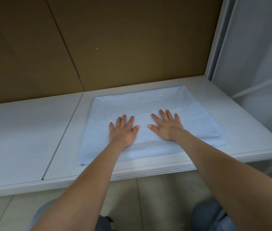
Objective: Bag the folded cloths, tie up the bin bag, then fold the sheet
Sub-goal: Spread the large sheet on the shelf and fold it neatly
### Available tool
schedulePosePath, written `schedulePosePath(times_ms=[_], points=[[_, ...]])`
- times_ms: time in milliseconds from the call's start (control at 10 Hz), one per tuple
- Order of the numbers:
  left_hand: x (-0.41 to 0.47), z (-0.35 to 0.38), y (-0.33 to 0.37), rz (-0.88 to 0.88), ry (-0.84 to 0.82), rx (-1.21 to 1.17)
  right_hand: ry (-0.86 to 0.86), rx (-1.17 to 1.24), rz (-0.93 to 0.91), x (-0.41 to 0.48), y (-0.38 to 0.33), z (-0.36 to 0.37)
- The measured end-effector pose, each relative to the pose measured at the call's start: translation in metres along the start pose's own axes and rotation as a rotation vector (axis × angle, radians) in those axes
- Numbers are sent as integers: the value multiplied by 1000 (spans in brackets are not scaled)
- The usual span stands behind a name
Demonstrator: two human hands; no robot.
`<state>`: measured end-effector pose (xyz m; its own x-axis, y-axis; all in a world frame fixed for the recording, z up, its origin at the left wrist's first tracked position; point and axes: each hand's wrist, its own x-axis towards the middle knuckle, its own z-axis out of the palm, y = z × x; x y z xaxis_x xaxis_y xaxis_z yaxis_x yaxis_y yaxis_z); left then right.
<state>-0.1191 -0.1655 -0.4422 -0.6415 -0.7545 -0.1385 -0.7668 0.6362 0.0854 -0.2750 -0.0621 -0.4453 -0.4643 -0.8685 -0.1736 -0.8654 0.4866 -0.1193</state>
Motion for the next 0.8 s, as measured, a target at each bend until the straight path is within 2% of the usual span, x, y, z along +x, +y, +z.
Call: schedulePosePath(times_ms=[400,600,800], points=[[0,0,-4,27,19,-15,-9,17,-10,-3,0,-4],[-20,-11,-29,63,42,-134,-29,197,-35,-28,3,-24],[-66,-17,-51,102,-34,-224,2,289,-107,-66,-6,-33]])
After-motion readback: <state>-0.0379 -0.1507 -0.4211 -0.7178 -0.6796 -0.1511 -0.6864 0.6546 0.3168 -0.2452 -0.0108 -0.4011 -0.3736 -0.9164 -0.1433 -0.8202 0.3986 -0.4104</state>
